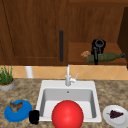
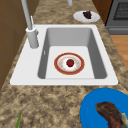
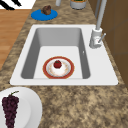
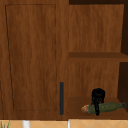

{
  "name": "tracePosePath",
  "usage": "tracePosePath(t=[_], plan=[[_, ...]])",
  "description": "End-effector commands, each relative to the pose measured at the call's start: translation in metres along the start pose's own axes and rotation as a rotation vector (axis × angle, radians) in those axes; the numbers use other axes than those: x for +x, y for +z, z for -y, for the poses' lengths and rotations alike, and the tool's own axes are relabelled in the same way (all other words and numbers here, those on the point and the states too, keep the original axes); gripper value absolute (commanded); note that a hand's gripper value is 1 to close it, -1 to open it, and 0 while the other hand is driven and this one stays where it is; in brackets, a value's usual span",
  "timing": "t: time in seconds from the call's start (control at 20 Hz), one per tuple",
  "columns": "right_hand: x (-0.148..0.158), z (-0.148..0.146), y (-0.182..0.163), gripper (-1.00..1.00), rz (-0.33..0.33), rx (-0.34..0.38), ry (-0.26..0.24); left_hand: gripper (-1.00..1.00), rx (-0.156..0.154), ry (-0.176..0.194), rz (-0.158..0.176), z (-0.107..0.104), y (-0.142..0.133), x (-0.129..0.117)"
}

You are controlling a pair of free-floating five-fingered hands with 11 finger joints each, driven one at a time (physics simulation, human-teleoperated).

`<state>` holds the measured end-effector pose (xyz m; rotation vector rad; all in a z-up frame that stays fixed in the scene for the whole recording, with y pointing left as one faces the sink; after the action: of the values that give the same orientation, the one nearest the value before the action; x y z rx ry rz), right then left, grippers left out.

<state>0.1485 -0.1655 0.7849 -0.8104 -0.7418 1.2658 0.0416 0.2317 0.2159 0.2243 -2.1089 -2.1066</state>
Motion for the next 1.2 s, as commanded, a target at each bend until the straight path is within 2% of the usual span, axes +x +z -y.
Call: tracePosePath(t=[0.0, 0.25, 0.5, 0.6, 0.8, 0.95, 1.15], plan=[[0.022, 0.03, 0.003, 1.0, -0.01, -0.003, 0.016, 0.0, 0.0, 0.0, 0.0, 0.0, 0.0, 0.0], [0.055, 0.059, -0.003, 1.0, -0.019, -0.003, 0.022, 0.0, 0.0, 0.0, 0.0, 0.0, 0.0, 0.0], [0.083, 0.086, -0.021, 1.0, -0.043, -0.037, 0.036, 0.0, 0.0, 0.0, 0.0, 0.0, 0.0, 0.0], [0.095, 0.09, -0.035, 1.0, -0.044, -0.053, 0.041, 0.0, 0.0, 0.0, 0.0, 0.0, 0.0, 0.0], [0.117, 0.102, -0.063, 1.0, -0.02, -0.041, 0.027, 0.0, 0.0, 0.0, 0.0, 0.0, 0.0, 0.0], [0.131, 0.099, -0.092, 1.0, -0.012, -0.039, 0.021, 0.0, 0.0, 0.0, 0.0, 0.0, 0.0, 0.0], [0.146, 0.093, -0.134, 1.0, 0.0, -0.039, 0.054, 0.0, 0.0, 0.0, 0.0, 0.0, 0.0, 0.0]])
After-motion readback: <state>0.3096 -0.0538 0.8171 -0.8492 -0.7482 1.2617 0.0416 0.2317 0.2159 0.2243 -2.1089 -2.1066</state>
